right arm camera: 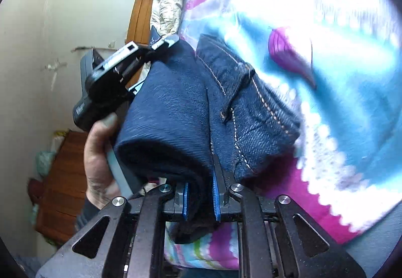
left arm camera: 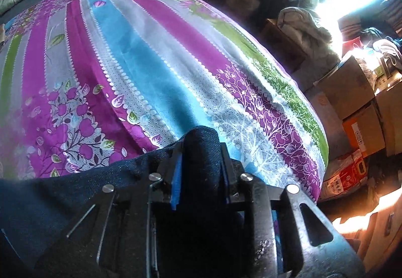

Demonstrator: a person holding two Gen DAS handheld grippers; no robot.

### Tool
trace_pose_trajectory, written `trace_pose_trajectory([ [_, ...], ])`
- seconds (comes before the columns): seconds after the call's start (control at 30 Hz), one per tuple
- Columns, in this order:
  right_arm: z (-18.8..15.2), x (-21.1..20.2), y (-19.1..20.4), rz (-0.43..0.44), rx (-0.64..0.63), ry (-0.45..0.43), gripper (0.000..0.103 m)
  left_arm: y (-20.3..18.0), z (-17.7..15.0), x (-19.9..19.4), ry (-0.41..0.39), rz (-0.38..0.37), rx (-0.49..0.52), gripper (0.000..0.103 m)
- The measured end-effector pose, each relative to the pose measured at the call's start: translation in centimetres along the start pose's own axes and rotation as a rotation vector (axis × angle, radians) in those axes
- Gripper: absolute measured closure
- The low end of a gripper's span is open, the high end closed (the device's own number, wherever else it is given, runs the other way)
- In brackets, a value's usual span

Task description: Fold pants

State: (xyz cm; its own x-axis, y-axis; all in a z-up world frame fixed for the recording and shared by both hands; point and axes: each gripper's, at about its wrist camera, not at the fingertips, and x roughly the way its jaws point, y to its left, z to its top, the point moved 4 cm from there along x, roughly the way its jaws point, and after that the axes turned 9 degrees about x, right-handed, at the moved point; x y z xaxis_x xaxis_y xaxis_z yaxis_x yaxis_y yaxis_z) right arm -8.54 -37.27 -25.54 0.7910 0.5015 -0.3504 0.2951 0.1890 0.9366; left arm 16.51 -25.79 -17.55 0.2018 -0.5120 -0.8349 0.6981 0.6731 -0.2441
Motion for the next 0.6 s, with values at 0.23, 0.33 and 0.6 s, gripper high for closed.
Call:
trace_pose_trajectory([
  [0.23,0.9,-5.3,2.6,-0.134,-0.237,-0.008,0.065,-0.6,0.0,-4.4,-0.084,-0.021,-0.028,0.045],
  [0.33,5.4,-7.0,4.0,-0.137,-0.272,-0.044,0.064,0.9,-1.4,-7.9,-0.140,-0.002,-0.022,0.041],
  [0.6,16.4,7.9,6.0,-0.179,-0.405,0.251,0.064,7.5,-9.9,-11.7,-0.134,0.103,-0.085,0.039],
])
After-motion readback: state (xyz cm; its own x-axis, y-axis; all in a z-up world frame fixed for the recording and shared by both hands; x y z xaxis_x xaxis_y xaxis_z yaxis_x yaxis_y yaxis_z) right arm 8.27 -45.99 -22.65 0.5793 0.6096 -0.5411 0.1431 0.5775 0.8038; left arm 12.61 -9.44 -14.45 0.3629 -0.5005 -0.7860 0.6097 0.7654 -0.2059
